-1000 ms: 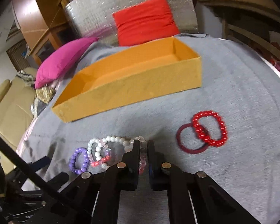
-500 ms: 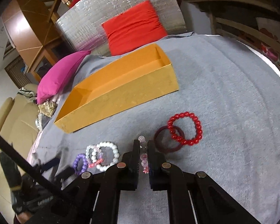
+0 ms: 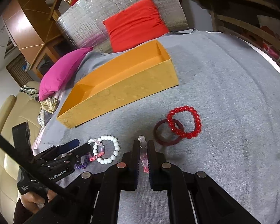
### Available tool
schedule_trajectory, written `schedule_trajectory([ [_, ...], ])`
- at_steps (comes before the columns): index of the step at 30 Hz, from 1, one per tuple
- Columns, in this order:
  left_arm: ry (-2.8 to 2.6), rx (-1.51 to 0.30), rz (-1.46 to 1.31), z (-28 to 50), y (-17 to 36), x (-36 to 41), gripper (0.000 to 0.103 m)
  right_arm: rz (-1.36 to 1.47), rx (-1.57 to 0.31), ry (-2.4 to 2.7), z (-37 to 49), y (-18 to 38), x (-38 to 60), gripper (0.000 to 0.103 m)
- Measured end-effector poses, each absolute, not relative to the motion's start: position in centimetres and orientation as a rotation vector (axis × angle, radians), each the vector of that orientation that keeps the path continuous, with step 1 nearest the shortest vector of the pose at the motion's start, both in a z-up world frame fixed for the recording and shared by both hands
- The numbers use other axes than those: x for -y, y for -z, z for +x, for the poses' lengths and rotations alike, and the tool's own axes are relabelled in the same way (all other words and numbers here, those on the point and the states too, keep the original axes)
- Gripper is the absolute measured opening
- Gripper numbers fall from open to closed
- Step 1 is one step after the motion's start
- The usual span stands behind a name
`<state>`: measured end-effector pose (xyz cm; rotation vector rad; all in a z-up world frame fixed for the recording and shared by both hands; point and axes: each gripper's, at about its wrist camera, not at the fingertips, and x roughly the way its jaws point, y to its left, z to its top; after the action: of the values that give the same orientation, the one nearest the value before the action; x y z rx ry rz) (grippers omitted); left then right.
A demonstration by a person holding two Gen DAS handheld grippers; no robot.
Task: Organize jewelry
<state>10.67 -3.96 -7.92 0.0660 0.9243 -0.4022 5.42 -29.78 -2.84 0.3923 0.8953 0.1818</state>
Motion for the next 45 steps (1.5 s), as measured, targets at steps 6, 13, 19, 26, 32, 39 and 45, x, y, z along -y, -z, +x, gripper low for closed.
schedule_trajectory([
  [6, 0.409, -0.964, 0.039, 11.3, 8.7, 3.9, 0.038, 0.388, -0.897, -0.189, 5.3, 2.8, 29.5, 0.009],
  [13, 0.404, -0.982, 0.019, 11.8, 9.1, 3.2, 0.025, 0.392, -0.897, -0.190, 5.3, 2.8, 29.3, 0.009],
  [19, 0.405, -0.978, 0.052, 12.0, 9.3, 3.8, 0.025, 0.393, -0.904, -0.183, 5.4, 3.0, 28.9, 0.009],
  [26, 0.404, -0.972, 0.069, 12.6, 9.4, 4.3, 0.023, 0.399, -0.908, -0.176, 5.4, 3.1, 28.9, 0.009],
  [32, 0.369, -0.967, 0.023, 13.3, 9.4, 3.3, 0.008, 0.404, -0.903, -0.175, 5.4, 3.1, 28.9, 0.009],
  [39, 0.304, -0.900, -0.027, 13.3, 8.1, 1.4, 0.008, 0.411, -0.887, -0.185, 5.5, 2.7, 28.7, 0.009],
  [45, 0.280, -0.862, -0.042, 12.9, 7.2, 0.7, 0.008, 0.418, -0.874, -0.197, 5.6, 2.5, 28.2, 0.009],
])
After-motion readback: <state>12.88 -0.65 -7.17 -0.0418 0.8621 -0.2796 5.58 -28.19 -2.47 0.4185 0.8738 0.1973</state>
